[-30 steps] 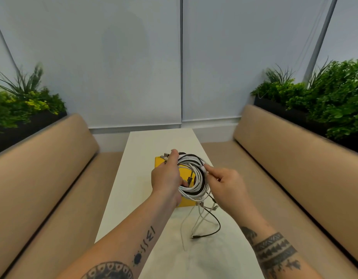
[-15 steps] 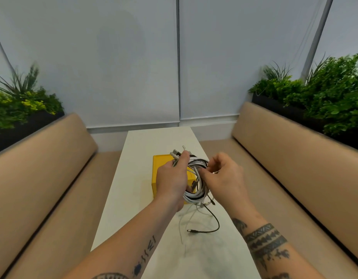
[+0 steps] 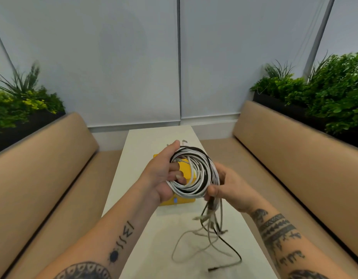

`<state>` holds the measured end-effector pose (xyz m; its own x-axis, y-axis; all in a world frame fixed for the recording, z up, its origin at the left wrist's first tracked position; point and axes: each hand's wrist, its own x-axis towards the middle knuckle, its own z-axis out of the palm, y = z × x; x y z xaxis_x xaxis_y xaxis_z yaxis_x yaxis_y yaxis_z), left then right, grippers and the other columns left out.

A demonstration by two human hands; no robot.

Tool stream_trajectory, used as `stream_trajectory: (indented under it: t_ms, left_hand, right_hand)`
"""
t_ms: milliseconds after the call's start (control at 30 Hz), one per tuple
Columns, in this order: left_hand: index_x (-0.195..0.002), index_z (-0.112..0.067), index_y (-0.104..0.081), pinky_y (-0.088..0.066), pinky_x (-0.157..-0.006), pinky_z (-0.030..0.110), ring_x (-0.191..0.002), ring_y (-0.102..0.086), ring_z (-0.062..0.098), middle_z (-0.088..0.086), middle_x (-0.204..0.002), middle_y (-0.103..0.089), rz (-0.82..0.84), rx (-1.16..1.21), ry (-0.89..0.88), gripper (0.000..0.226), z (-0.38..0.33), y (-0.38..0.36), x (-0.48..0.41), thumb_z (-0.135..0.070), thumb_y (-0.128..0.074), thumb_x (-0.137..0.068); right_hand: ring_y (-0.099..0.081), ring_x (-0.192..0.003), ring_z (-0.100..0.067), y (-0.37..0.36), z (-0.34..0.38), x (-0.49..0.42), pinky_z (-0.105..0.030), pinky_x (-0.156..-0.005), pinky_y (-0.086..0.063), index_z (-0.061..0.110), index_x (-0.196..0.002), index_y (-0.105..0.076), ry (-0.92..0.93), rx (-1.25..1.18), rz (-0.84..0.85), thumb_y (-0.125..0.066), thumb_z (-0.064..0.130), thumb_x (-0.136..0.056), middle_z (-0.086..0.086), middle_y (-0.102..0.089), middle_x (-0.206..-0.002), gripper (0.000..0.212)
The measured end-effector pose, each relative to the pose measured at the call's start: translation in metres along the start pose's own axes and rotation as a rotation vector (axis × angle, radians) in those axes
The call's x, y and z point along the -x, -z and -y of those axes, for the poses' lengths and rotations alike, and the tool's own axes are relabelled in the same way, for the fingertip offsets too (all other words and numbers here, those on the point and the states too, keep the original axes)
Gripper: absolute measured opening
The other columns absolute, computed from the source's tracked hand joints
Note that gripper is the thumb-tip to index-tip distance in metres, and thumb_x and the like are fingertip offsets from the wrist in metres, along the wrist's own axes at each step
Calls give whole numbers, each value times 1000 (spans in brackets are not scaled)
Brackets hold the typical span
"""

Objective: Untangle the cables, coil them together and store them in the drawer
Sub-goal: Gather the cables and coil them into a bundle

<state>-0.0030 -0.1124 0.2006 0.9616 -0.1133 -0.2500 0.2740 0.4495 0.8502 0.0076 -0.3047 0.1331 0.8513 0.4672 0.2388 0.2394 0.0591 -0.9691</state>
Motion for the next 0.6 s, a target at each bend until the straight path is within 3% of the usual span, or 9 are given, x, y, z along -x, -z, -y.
stream_trajectory:
  t_ms: [33, 100, 233, 300, 400, 533, 600]
  left_hand:
    - [-70, -20, -54, -26, -36, 19, -38, -14, 11, -5, -52, -20, -7, 30, -13, 33, 0, -2, 0, -42, -65, -92]
    - [-73, -20, -56, -28, -36, 20, -38, -18, 13, -2, -58, -21, -56, 62, -74, 31, 3, -8, -2, -43, -66, -91]
    - [-79, -19, -54, -31, -41, 25, -49, -19, 19, 0, -60, -19, -238, 123, -216, 32, 11, -16, -6, -45, -70, -87]
    - [-69, -19, -46, -29, -41, 24, -48, -20, 18, -2, -53, -20, -298, 142, -265, 39, 18, -19, -5, -43, -70, -87]
    - [-59, -18, -40, -30, -38, 22, -45, -24, 15, -3, -49, -25, -369, 120, -360, 47, 33, -24, -1, -40, -67, -91]
    - [-80, -14, -58, -40, -49, 26, -51, -39, 15, -4, -52, -40, -357, 86, -403, 39, 50, -30, 6, -50, -58, -94]
    - [-86, -18, -62, -41, -63, 37, -62, -48, 18, -4, -58, -49, -344, -8, -363, 45, 56, -23, 4, -61, -52, -93]
  right_hand:
    - [-62, -68, -25, -3, -1, 1, -38, -63, -54, 12, -117, -61, 17, -24, -37, -91, 56, -57, -14, -66, -86, 80]
    - [-55, -61, -20, -13, -4, 2, -42, -61, -48, 10, -112, -60, 47, -68, -96, -81, 66, -65, -13, -58, -78, 76]
    - [-51, -62, -14, -51, -1, -1, -31, -57, -45, 12, -105, -56, 84, -59, -277, -66, 85, -61, -2, -56, -75, 86]
    - [-59, -65, -7, -67, -1, -5, -24, -58, -46, 18, -111, -59, 78, -74, -377, -66, 87, -58, 7, -66, -79, 88]
    - [-72, -89, -18, -78, -2, -10, -35, -76, -55, 21, -109, -68, 19, -166, -514, -71, 82, -59, -2, -76, -96, 79]
    - [-72, -81, -29, -69, -2, -15, -52, -79, -58, 20, -87, -74, -22, -200, -688, -78, 51, -79, -12, -75, -85, 32]
    - [-69, -71, -27, -63, -1, -18, -49, -73, -57, 19, -82, -72, -18, -162, -741, -77, 39, -85, -11, -73, -76, 21]
